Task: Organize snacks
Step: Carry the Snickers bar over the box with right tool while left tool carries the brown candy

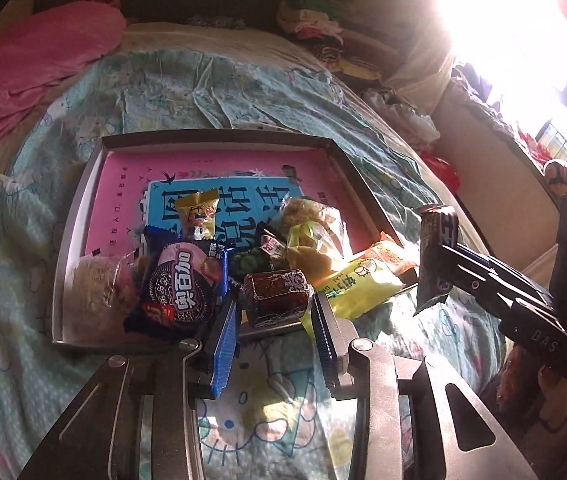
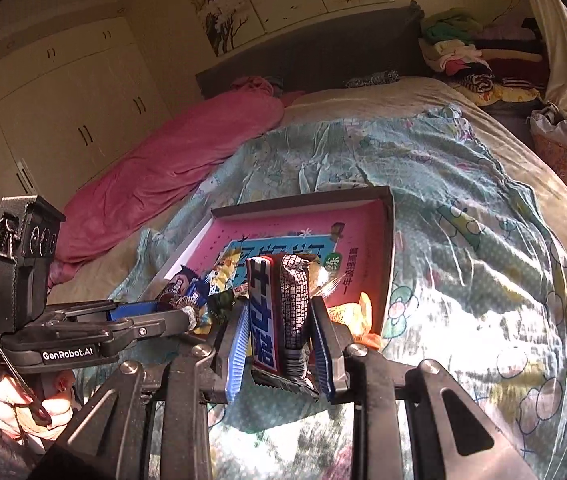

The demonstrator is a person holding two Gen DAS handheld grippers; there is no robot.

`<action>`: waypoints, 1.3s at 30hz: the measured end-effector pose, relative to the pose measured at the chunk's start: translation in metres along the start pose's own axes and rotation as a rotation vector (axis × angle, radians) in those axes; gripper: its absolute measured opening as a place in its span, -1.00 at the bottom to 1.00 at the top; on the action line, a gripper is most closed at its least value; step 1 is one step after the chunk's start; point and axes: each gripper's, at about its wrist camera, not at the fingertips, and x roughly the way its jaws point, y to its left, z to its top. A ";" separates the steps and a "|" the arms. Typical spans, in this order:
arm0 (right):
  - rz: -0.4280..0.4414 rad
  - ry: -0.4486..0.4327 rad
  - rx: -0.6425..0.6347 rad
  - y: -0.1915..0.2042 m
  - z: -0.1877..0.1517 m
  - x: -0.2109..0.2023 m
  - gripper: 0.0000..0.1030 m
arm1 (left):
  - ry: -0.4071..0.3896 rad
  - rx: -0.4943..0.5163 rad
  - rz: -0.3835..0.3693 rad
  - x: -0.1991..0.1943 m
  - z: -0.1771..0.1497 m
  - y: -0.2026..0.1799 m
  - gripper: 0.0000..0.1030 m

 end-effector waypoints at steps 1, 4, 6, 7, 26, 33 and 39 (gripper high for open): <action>-0.005 -0.005 0.007 -0.002 0.002 0.001 -0.42 | 0.001 0.001 0.004 0.003 0.001 -0.001 -0.28; -0.016 -0.008 0.021 -0.006 0.005 0.004 -0.42 | 0.004 0.006 0.024 0.010 0.003 -0.003 -0.28; -0.020 -0.001 0.027 -0.008 0.006 0.008 -0.42 | 0.006 0.001 0.025 0.014 0.005 -0.003 -0.28; -0.021 0.001 0.028 -0.009 0.006 0.010 -0.42 | 0.007 0.001 0.028 0.016 0.006 -0.003 -0.28; -0.076 0.067 -0.004 -0.005 0.006 0.050 -0.42 | 0.005 0.021 0.080 0.036 0.013 -0.008 -0.28; -0.062 0.058 -0.003 -0.005 0.011 0.059 -0.42 | -0.001 0.028 0.091 0.038 0.015 -0.009 -0.28; -0.052 0.090 -0.042 0.004 0.008 0.074 -0.41 | 0.000 0.026 0.097 0.039 0.015 -0.006 -0.28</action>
